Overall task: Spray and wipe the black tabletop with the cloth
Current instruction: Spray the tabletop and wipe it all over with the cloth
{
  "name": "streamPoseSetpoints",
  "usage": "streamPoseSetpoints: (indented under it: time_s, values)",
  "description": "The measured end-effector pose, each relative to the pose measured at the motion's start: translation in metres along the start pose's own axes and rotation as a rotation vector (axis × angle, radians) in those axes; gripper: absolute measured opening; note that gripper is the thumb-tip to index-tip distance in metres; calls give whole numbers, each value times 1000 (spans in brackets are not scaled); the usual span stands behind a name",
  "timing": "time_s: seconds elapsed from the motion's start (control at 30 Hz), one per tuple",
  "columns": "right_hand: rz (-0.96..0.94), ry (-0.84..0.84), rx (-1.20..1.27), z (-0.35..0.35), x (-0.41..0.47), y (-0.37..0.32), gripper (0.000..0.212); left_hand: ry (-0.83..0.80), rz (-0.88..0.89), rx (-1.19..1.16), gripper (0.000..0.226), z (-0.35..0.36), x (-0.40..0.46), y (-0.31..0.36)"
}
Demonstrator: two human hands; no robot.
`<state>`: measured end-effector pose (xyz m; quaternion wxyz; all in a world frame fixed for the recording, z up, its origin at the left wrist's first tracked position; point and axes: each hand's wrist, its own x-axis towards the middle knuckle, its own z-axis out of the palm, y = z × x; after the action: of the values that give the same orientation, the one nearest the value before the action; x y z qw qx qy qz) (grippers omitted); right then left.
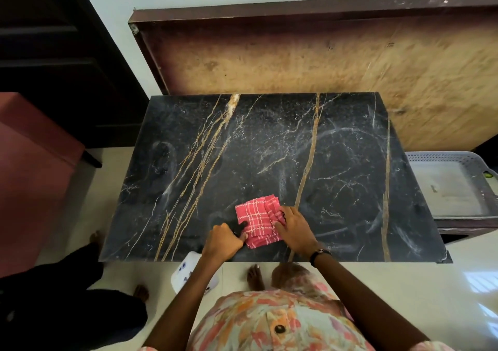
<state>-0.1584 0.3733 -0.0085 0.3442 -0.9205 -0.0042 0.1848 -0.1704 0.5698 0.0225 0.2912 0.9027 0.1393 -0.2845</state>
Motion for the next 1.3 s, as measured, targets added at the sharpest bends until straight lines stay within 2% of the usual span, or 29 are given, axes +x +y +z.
streamPoseSetpoints:
  time_s: [0.13,0.4,0.53,0.77,1.0,1.17,1.3]
  values:
    - [43,12,-22,4,6,-7,64,50,-3,-71,45,3,-3,0]
    - [225,67,-37,14,18,-21,89,98,54,-185,35,4,-7,2]
    - [324,59,168,12,22,-26,78,112,44,-217,33,7,-10,3]
    - [343,28,168,12,22,-24,45,137,-55,-333,27,8,-19,5]
    - [197,8,473,15,12,-21,37,159,-116,-386,23,2,-26,-5]
    - [246,-61,667,9,8,-30,41,162,-128,-451,22,-8,-26,-23]
    - [235,-85,676,8,9,-42,41,152,-128,-481,28,-25,-26,-45]
